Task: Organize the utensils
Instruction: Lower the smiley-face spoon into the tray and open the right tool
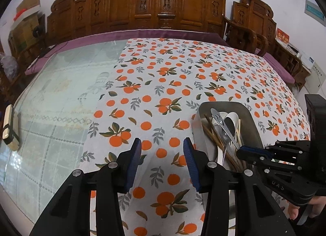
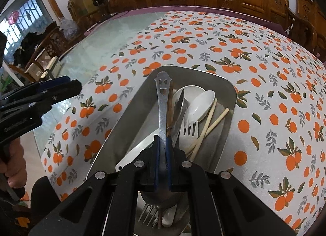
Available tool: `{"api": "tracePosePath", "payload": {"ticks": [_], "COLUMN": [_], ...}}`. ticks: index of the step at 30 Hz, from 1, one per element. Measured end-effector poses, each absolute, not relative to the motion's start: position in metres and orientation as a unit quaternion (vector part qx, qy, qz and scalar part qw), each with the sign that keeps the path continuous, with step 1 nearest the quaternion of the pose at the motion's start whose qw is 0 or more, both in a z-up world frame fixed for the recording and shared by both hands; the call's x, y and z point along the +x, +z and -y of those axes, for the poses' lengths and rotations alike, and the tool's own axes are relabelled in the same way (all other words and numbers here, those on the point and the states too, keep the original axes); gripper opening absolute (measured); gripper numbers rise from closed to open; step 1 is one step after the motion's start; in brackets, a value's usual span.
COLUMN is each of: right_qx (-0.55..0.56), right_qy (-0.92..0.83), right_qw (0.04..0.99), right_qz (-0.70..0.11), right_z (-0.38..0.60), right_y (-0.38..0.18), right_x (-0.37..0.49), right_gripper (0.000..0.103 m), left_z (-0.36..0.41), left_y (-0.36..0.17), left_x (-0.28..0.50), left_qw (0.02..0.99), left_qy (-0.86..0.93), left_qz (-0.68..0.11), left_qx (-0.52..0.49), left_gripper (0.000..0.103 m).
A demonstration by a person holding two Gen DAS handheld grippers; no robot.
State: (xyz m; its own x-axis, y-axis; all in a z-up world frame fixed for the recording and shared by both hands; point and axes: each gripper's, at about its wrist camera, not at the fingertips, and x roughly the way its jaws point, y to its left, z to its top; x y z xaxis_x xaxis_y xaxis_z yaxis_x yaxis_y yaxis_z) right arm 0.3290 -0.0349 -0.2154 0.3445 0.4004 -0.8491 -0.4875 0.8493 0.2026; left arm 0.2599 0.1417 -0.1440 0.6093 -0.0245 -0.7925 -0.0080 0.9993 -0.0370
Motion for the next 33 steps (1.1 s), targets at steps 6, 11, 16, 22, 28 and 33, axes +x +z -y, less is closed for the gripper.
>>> {"api": "tracePosePath", "payload": {"ticks": [6,11,16,22,28,33], "right_qx": [-0.046,-0.039,-0.028,-0.014,-0.019,-0.022], "right_qy": [0.277,0.297,0.290,0.288,0.280,0.273], "right_qw": [0.811,0.803,0.812,0.834,0.862,0.877], "right_qz": [-0.513,-0.515,-0.506,-0.471,-0.422,-0.396], "right_z": [0.029,0.022,0.028,0.046,0.074,0.099], "right_y": [-0.222,-0.222,-0.218,-0.198,-0.166,-0.144], "right_x": [0.328,0.322,0.324,0.317,0.297,0.276], "right_gripper": [0.007,0.008,0.009,0.009,0.009,0.022], "left_z": [-0.142,-0.143,-0.145,-0.144,-0.136,-0.123], "left_y": [-0.147,-0.150,-0.154,-0.153,-0.152,-0.146], "left_x": [0.258,0.254,0.249,0.240,0.229,0.218], "left_qw": [0.895,0.895,0.893,0.895,0.896,0.901], "left_qy": [-0.002,0.001,0.004,0.008,0.008,0.005], "left_qz": [-0.445,-0.446,-0.449,-0.446,-0.442,-0.433], "left_qx": [-0.019,-0.022,-0.026,-0.032,-0.041,-0.038], "left_gripper": [0.041,0.041,0.041,0.044,0.045,0.060]}}
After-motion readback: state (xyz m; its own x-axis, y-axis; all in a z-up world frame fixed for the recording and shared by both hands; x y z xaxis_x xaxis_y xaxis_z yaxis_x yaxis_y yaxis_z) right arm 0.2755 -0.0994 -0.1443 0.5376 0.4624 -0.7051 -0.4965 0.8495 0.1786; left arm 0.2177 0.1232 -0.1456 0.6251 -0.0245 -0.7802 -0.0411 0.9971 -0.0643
